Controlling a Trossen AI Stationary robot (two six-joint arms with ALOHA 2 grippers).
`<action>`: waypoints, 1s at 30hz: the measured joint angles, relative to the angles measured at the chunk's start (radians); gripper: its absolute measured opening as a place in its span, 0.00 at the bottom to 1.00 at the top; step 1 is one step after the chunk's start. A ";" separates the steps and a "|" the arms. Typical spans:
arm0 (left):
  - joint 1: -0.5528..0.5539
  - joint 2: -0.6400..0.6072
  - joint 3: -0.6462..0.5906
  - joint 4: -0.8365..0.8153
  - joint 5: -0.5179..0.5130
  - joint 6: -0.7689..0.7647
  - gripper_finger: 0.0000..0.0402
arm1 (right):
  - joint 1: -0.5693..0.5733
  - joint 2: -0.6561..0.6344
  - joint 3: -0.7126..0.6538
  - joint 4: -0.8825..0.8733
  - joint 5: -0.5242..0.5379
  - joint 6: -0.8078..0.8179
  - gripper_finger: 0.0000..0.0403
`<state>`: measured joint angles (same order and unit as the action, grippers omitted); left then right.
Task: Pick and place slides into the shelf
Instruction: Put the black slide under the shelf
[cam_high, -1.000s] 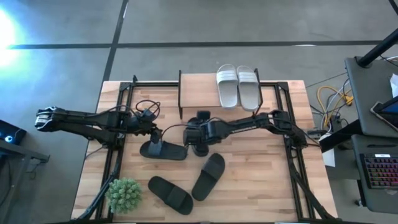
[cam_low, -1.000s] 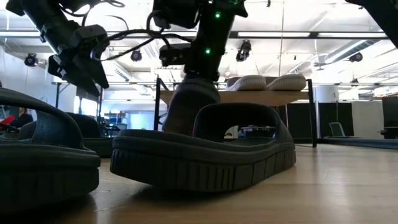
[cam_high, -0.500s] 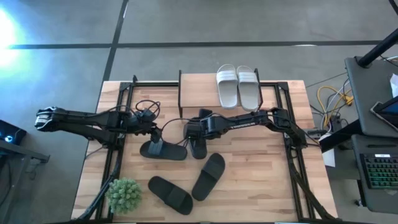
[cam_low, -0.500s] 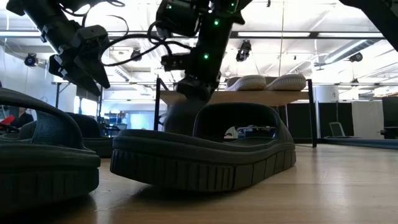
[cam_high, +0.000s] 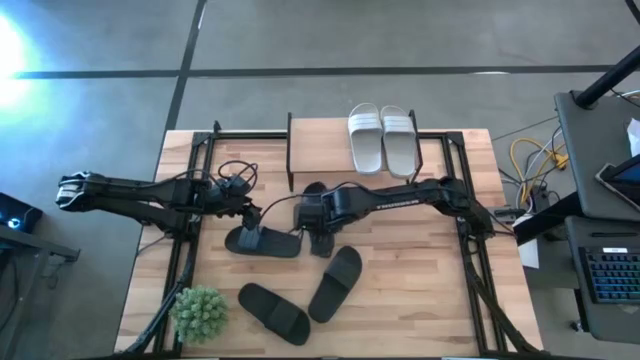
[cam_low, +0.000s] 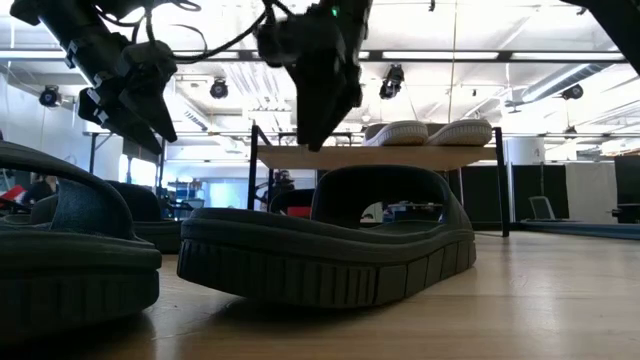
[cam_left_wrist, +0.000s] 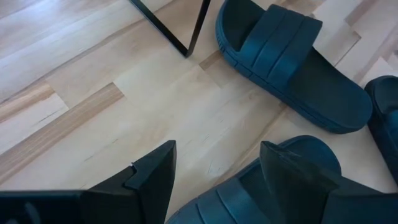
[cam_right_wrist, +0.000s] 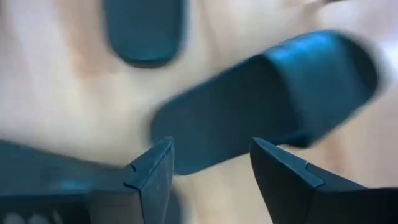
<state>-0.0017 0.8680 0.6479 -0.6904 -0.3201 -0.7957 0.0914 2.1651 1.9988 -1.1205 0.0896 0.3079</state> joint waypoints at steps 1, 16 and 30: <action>0.000 0.000 0.000 0.000 0.000 0.000 0.54 | 0.002 0.000 0.000 0.000 -0.024 0.039 0.47; 0.000 0.000 0.000 -0.001 -0.001 0.021 0.54 | 0.080 0.010 -0.193 0.103 -0.068 0.353 0.03; 0.000 0.000 0.000 -0.003 -0.001 0.023 0.54 | 0.080 0.011 -0.270 0.302 -0.118 0.395 0.03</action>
<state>-0.0017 0.8680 0.6476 -0.6932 -0.3212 -0.7725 0.1715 2.1757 1.7289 -0.8189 -0.0287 0.7030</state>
